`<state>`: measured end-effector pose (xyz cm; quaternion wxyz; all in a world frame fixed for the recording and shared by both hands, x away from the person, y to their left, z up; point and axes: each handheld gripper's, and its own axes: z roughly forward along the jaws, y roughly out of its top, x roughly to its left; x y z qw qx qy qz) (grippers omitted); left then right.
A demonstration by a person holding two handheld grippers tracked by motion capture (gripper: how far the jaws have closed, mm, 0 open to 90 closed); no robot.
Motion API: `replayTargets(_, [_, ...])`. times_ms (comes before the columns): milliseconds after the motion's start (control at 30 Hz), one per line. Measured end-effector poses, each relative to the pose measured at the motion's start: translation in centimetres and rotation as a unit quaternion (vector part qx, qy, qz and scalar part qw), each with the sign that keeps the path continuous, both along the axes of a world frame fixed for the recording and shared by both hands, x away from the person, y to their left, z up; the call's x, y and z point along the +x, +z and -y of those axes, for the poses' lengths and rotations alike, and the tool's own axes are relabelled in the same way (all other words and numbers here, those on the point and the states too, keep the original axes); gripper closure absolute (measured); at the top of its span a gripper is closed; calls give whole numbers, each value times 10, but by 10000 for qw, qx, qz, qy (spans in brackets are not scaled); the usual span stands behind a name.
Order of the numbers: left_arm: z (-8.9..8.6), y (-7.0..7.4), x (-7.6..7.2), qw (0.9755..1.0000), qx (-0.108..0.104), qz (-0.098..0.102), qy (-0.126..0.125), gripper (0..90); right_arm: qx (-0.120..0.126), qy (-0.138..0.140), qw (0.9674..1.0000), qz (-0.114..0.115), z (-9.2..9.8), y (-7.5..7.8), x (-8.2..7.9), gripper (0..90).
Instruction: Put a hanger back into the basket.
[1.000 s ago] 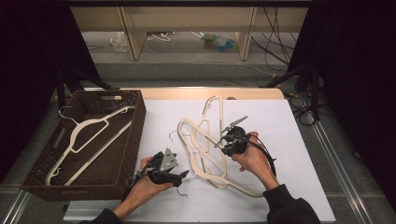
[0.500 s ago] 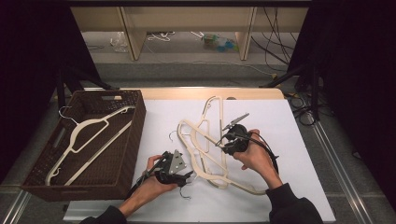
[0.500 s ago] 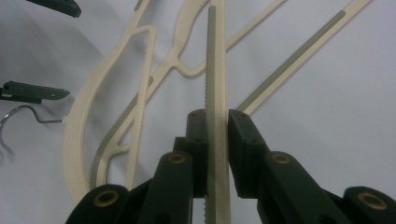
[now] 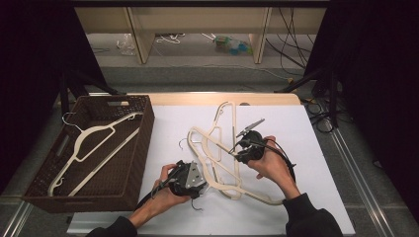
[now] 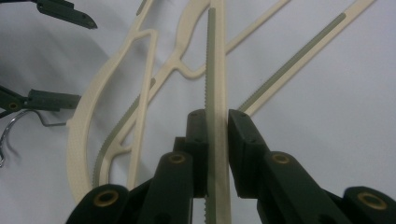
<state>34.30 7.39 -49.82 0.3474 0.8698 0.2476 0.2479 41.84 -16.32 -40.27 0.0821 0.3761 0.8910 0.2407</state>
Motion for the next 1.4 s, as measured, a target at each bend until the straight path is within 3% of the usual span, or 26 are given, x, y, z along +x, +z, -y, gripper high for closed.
replayTargets(100, [4, -1, -1, 10000, -6, 13, 14, 281, 30, 29, 10000, -5, 0, 1, 0, 793])
replayTargets(133, [1, 6, 11, 9939, 594, 458, -808, 279, 46, 65, 10000, -13, 1, 1, 1, 793])
replayTargets(267, [4, 6, 10, 9908, 676, 663, -965, 266, 67, 36, 9999, -100, 2, 1, 1, 793])
replayTargets(467, [3, 10, 5, 9846, 529, 905, -1399, 267, 120, 188, 9994, -251, 12, -8, 7, 791])
replayTargets(533, [3, 12, 3, 9821, 353, 992, -1560, 296, 246, 210, 9986, -429, 17, -12, 10, 790])
replayTargets(600, [4, 14, 0, 9794, 146, 1108, -1680, 323, 299, 203, 9983, -468, 20, -15, 12, 789])
replayTargets(667, [4, 16, -1, 9755, 255, 1156, -1852, 330, 311, 246, 9977, -543, 22, -17, 12, 789])
replayTargets(700, [4, 14, -1, 9755, 221, 1096, -1893, 346, 343, 288, 9976, -528, 22, -18, 12, 788])
replayTargets(767, [5, 14, -2, 9730, 226, 1087, -2023, 375, 347, 310, 9972, -585, 22, -19, 13, 788])
replayTargets(933, [6, 14, -5, 9641, 212, 1127, -2396, 474, 372, 427, 9962, -656, 24, -20, 12, 788])
replayTargets(1033, [8, 14, -7, 9544, 345, 1176, -2723, 533, 395, 543, 9955, -672, 26, -21, 12, 788])
replayTargets(1200, [13, 15, -9, 9406, 620, 1306, -3071, 595, 403, 639, 9943, -748, 28, -22, 12, 788])
replayTargets(1333, [15, 21, -10, 9339, 706, 1430, -3201, 639, 428, 648, 9940, -765, 31, -23, 13, 788])
replayTargets(1400, [15, 27, -11, 9311, 647, 1511, -3258, 669, 463, 688, 9936, -770, 34, -23, 14, 785])
